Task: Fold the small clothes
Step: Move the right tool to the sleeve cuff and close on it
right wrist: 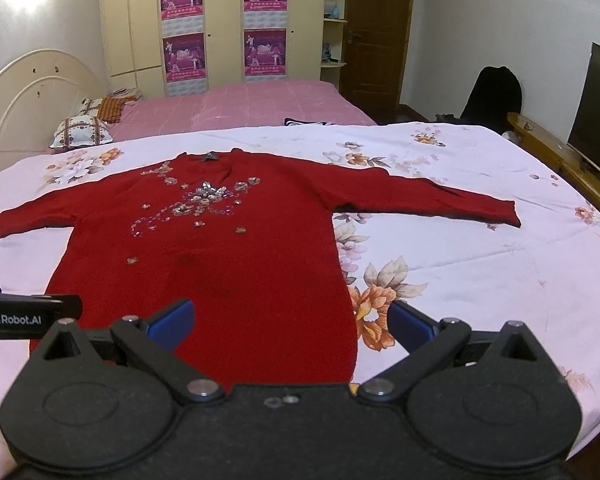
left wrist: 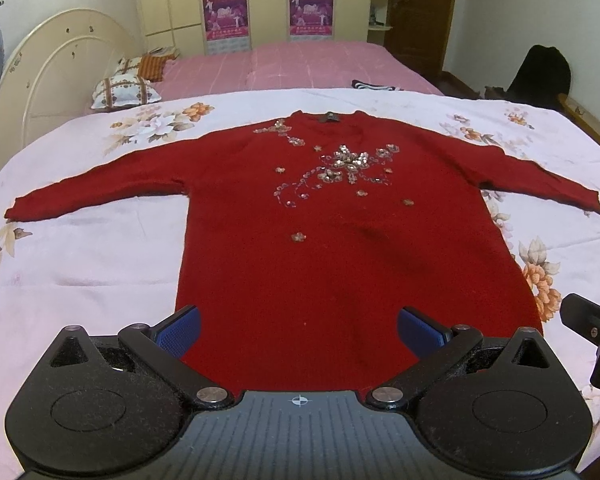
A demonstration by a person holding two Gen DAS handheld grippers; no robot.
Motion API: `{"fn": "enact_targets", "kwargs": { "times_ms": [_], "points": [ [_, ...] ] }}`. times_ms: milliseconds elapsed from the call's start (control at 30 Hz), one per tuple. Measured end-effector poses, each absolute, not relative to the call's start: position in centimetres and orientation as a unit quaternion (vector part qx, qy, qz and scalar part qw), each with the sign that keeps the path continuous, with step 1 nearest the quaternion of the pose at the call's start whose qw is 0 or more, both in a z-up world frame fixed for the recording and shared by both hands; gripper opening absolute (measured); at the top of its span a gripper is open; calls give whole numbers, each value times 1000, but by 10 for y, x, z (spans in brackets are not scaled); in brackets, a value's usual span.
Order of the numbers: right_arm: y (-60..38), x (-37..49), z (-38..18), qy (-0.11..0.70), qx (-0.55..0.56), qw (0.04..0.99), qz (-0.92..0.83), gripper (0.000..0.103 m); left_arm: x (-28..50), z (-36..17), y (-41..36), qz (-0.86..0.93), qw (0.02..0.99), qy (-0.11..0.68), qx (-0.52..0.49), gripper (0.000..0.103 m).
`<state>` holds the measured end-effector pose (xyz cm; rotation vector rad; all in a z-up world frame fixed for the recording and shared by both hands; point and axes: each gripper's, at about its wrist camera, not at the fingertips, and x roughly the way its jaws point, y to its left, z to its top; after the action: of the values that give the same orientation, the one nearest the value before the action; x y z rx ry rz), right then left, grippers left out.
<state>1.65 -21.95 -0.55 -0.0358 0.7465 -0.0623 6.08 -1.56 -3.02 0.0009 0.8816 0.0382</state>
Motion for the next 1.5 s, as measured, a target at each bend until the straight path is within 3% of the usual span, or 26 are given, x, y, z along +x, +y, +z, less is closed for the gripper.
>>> {"fn": "enact_targets", "kwargs": {
  "times_ms": [533,1333,1433,1500],
  "points": [
    [-279,82,-17,347,-13,935,-74,102,153,-46,-57,4,908,418,21,103],
    [-447,234,-93,377,98,909,-150,99,336,-122,-158,-22,897,442,19,103],
    [-468,245,-100,373,109,906,-168,97,349,-132,-165,-22,893,449,11,103],
    [-482,251,-104,371,118,904,-178,87,357,-137,-171,-20,892,450,16,103]
  ]
}}
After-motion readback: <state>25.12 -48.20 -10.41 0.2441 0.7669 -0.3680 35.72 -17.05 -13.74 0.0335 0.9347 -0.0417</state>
